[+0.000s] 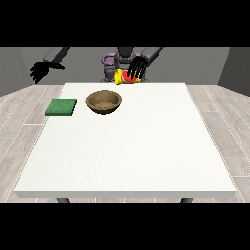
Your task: Pick the cup and pour the ball into the bowl, then pick the bowl and place it on the pad
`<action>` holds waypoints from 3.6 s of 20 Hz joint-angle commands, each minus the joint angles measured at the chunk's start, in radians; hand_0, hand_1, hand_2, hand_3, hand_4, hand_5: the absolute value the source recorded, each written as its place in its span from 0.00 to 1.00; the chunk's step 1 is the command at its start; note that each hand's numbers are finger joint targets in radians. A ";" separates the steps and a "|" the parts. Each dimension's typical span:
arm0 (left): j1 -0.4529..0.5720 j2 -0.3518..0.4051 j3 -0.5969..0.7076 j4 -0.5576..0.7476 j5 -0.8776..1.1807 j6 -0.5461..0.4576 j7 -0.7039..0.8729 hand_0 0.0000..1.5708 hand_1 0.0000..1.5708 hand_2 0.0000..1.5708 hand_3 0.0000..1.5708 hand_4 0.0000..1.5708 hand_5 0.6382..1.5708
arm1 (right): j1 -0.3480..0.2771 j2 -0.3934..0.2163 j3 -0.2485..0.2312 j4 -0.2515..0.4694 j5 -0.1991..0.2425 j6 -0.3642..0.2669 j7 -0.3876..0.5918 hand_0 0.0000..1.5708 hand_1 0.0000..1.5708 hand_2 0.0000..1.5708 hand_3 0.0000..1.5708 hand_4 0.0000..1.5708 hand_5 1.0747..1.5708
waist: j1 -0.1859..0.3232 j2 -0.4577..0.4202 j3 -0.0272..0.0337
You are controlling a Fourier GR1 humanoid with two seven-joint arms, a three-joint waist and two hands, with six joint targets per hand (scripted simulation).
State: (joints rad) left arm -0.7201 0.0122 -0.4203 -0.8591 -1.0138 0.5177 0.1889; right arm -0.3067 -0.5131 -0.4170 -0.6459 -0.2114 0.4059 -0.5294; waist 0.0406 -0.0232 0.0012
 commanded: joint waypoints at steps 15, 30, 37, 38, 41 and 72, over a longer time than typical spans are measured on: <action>-0.071 -0.012 -0.300 -0.044 -0.354 -0.146 0.265 0.00 0.00 1.00 1.00 0.56 0.98 | -0.247 0.027 0.046 0.008 0.005 -0.062 0.122 0.00 0.00 0.00 0.14 0.00 0.91 | -0.058 0.081 -0.0009; -0.257 -0.011 -0.403 -0.035 -0.561 -0.525 0.220 0.98 0.98 1.00 1.00 0.76 0.88 | -0.190 0.063 0.069 0.050 0.025 -0.048 0.057 0.00 0.00 0.00 0.12 0.00 0.89 | -0.085 0.052 -0.0004; -0.249 -0.012 -0.356 -0.129 -0.572 -0.610 0.193 0.96 0.96 1.00 1.00 0.77 0.88 | -0.225 0.039 0.072 0.063 0.013 -0.025 0.115 0.00 0.00 0.00 0.00 0.13 0.95 | -0.091 0.054 -0.0009; -0.222 0.079 -0.325 -0.133 -0.585 -0.505 0.088 0.97 0.97 1.00 1.00 0.76 0.88 | -0.159 0.031 0.042 0.097 -0.013 0.000 0.100 0.00 0.00 0.00 0.00 0.27 0.97 | -0.018 0.041 -0.0010; -0.157 -0.007 -0.191 -0.206 -0.431 -0.410 0.150 0.00 0.00 1.00 1.00 0.84 0.78 | -0.194 0.026 0.029 0.090 -0.026 -0.013 0.114 0.00 0.00 0.00 0.00 0.29 0.97 | 0.030 0.081 -0.0026; 0.083 -0.009 0.475 -0.250 0.699 -0.328 -0.371 0.00 0.00 0.00 0.00 0.00 0.96 | -0.219 0.234 0.136 0.004 0.001 -0.149 0.160 0.00 0.00 0.00 0.00 0.00 0.95 | -0.003 0.216 -0.0007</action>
State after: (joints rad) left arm -0.6146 0.0197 0.0647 -1.0802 -0.3326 0.2088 -0.2302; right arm -0.5436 -0.2572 -0.2755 -0.6922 -0.2107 0.2212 -0.3369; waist 0.0358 0.2057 -0.0008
